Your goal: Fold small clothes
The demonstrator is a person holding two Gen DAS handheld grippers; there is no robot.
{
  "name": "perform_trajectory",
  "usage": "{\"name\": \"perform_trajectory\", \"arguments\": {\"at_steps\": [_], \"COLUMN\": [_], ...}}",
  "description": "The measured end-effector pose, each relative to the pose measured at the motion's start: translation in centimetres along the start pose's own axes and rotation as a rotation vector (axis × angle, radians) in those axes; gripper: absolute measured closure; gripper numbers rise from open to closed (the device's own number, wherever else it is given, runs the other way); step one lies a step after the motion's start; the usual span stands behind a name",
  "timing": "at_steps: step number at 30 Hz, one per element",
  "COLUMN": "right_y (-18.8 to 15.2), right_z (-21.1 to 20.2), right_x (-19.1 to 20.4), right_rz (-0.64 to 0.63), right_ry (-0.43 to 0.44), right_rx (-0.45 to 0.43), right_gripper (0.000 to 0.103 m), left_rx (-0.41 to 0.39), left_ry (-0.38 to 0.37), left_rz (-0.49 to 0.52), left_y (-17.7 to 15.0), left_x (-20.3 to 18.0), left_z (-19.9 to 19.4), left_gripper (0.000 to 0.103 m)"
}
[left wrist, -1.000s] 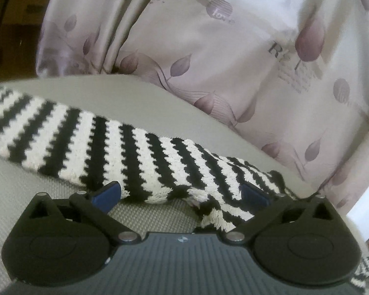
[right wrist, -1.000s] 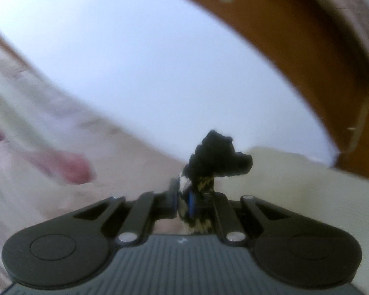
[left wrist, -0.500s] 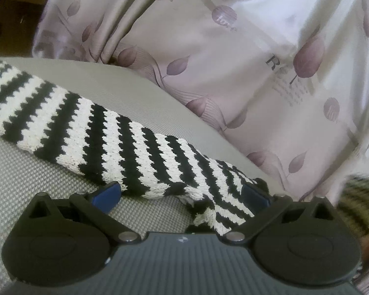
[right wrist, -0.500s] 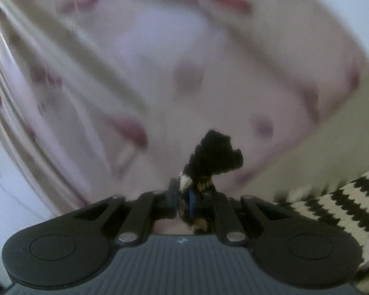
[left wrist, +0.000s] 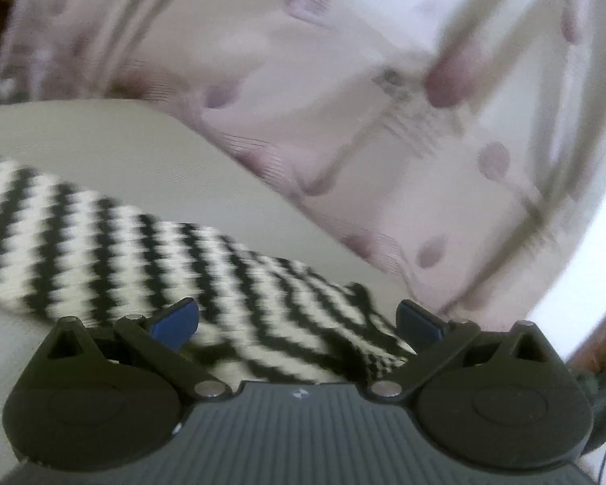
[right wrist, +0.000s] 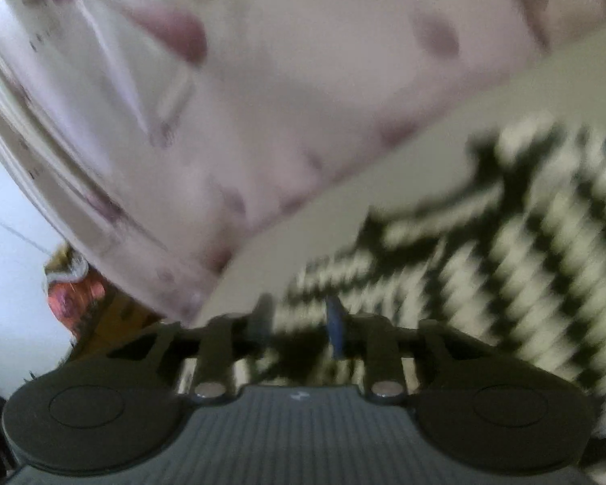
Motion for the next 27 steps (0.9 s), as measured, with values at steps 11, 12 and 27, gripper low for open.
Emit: {"name": "perform_trajectory", "arguments": {"at_steps": [11,12,27], "right_y": [12.0,11.9,6.3], "right_z": [0.3,1.3,6.4], "right_x": [-11.8,-12.3,-11.9], "right_rz": [-0.481,-0.513,-0.927], "right_ry": [-0.382,-0.386,-0.409], "right_rx": [0.000,0.020,0.110], "right_gripper": [0.061,0.061,0.093], "left_rx": [0.218,0.209,0.253], "left_ry": [-0.076,-0.079,-0.102], "left_rz": [0.050,0.076,0.101], "left_y": [-6.4,-6.5,-7.5], "left_x": [-3.5,-3.8,-4.2], "left_z": [11.4,11.4,12.4], "left_gripper": [0.002,0.002,0.065]}}
Point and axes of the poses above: each gripper's, at about its wrist camera, not at the fingertips, and z roughly the way its jaws point, x to its left, y to its top, the point moved 10 cm from there along z, roughly the way its jaws point, and after that the axes turned 12 degrees about -y, right-handed, at the moved point
